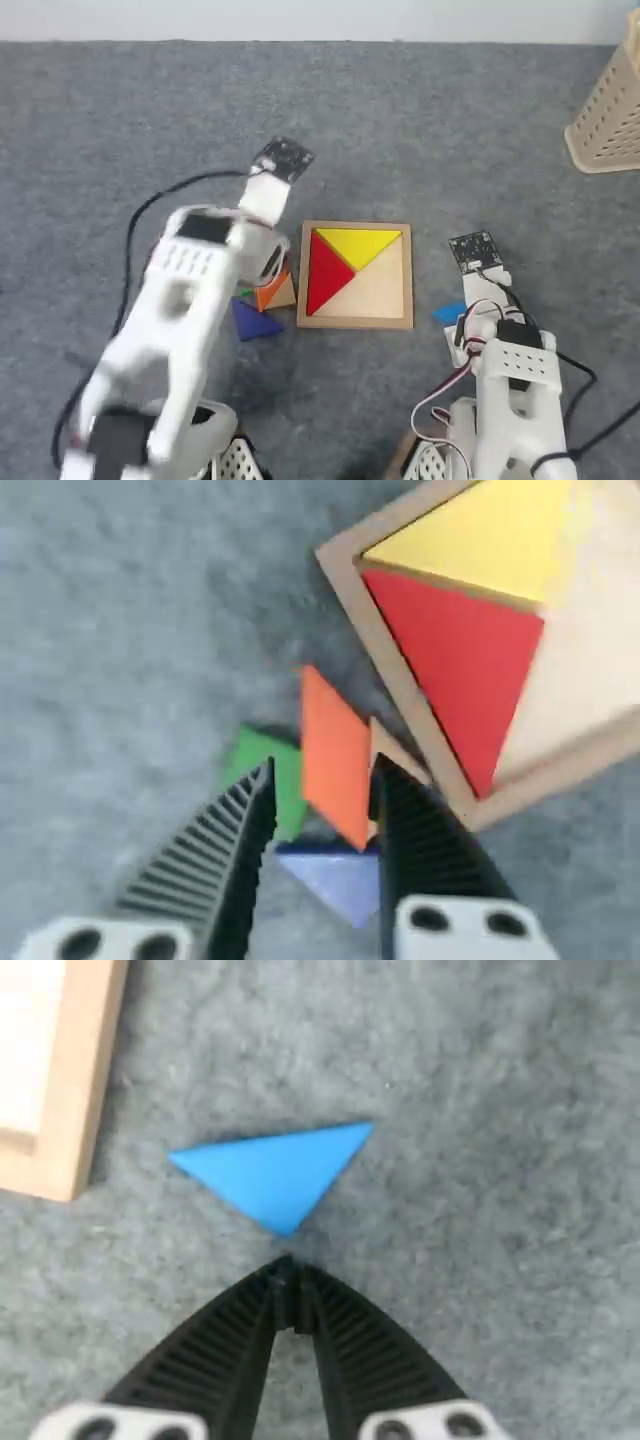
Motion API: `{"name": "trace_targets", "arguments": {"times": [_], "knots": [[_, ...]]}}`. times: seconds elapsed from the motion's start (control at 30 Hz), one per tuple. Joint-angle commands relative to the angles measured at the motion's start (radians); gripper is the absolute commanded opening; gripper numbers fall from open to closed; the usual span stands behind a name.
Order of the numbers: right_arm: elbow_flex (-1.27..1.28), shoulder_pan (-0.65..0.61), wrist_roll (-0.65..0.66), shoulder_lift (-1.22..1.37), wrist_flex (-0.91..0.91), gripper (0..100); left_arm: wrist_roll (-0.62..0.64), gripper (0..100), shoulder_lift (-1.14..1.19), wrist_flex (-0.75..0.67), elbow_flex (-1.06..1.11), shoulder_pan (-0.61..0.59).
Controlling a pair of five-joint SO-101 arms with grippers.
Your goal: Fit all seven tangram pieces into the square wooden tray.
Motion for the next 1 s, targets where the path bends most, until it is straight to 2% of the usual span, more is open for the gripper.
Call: {"name": "trace_targets", "arguments": {"times": [0.0,0.33,0.6,0.8,0.97], "knots": [[-0.005,0.01,0.025,-0.03,-0.015,0.7,0.083,18,0.249,-0.055,-0.117,0.014],[-0.005,0.01,0.025,-0.03,-0.015,0.9,0.069,18,0.399,-0.121,-0.127,-0.057],[-0.005,0.01,0.025,-0.03,-0.015,0.9,-0.005,17,0.517,-0.121,-0.137,-0.032],[-0.005,0.01,0.025,-0.03,-0.015,0.9,-0.009,1,0.522,-0.121,-0.154,-0.031],[-0.005,0.01,0.025,-0.03,-0.021,0.9,-0.011,1,0.522,-0.11,-0.186,-0.034]]}}
